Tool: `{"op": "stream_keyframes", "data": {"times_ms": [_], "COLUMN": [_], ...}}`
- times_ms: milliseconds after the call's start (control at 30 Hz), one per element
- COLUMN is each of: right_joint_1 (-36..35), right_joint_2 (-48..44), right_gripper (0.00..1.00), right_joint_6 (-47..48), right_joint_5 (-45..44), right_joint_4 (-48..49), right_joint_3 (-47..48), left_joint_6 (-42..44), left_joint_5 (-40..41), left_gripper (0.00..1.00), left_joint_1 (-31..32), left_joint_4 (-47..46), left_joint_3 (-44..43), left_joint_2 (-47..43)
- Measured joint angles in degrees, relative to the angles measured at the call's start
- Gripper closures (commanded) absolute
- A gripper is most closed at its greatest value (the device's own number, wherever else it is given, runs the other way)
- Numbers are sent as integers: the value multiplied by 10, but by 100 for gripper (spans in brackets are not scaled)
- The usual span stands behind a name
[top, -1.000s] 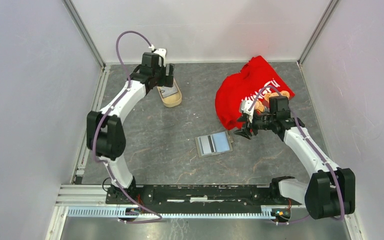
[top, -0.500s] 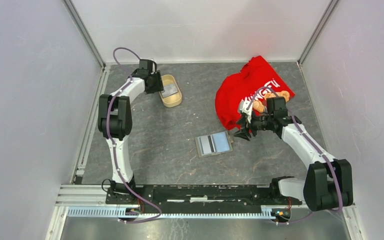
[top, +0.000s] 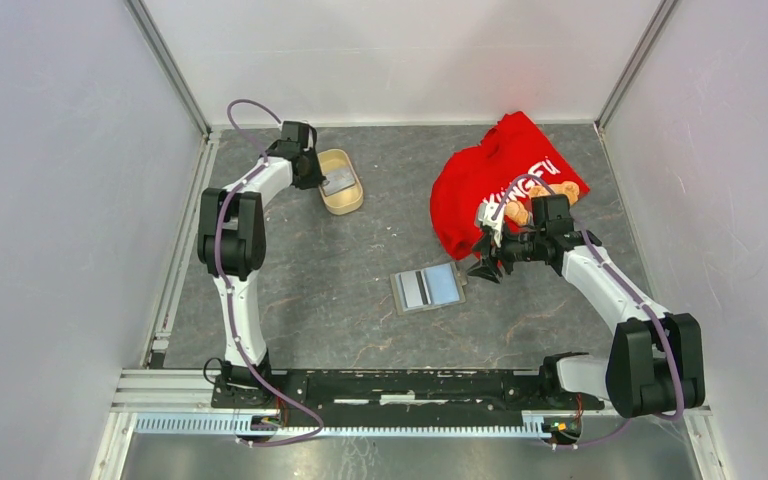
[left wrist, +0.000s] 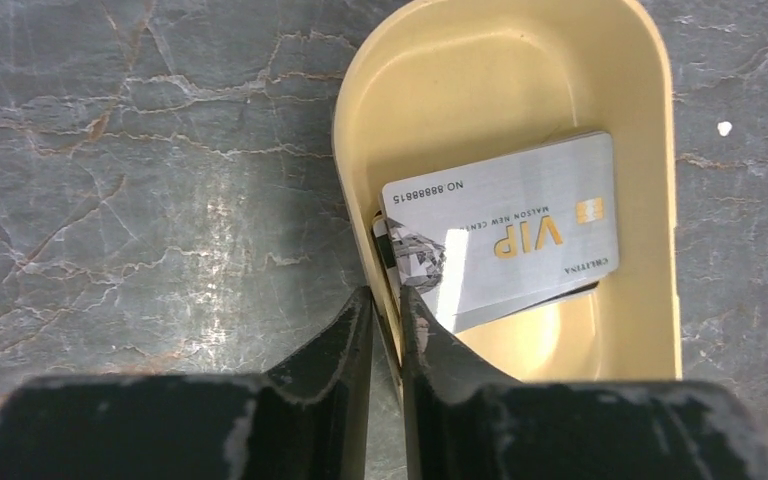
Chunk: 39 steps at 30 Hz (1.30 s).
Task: Put the credit cards into the card holder
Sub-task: Move the storage box to the center of the board.
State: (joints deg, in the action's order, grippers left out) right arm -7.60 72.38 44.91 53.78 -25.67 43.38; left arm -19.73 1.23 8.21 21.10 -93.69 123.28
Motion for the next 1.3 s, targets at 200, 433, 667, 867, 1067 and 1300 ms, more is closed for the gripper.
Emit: {"op": "stream_keyframes", "data": {"times_ms": [200, 433, 667, 867, 1067, 1300], "right_joint_1": [0, 0, 0, 0, 0, 0], "right_joint_2": [0, 0, 0, -1, -2, -2], "right_gripper": [35, 35, 34, 34, 34, 34], "right_joint_6": [4, 10, 15, 19, 20, 25], "right_joint_5": [1, 3, 10, 19, 28, 32], "right_joint_4": [-11, -21, -24, -28, -32, -38], "right_joint_3": [0, 0, 0, 0, 0, 0], "left_joint_6": [0, 1, 34, 41, 19, -26], "left_joint_5": [-2, -18, -18, -15, 5, 40], "left_gripper": [93, 94, 94, 94, 92, 71], "left_joint_1": [0, 1, 21, 63, 135, 197], "left_joint_4": [-3, 4, 59, 86, 101, 119], "left_joint_3": [13, 74, 171, 298, 414, 467], "left_joint_2": [-3, -48, -140, -252, -360, -428]}}
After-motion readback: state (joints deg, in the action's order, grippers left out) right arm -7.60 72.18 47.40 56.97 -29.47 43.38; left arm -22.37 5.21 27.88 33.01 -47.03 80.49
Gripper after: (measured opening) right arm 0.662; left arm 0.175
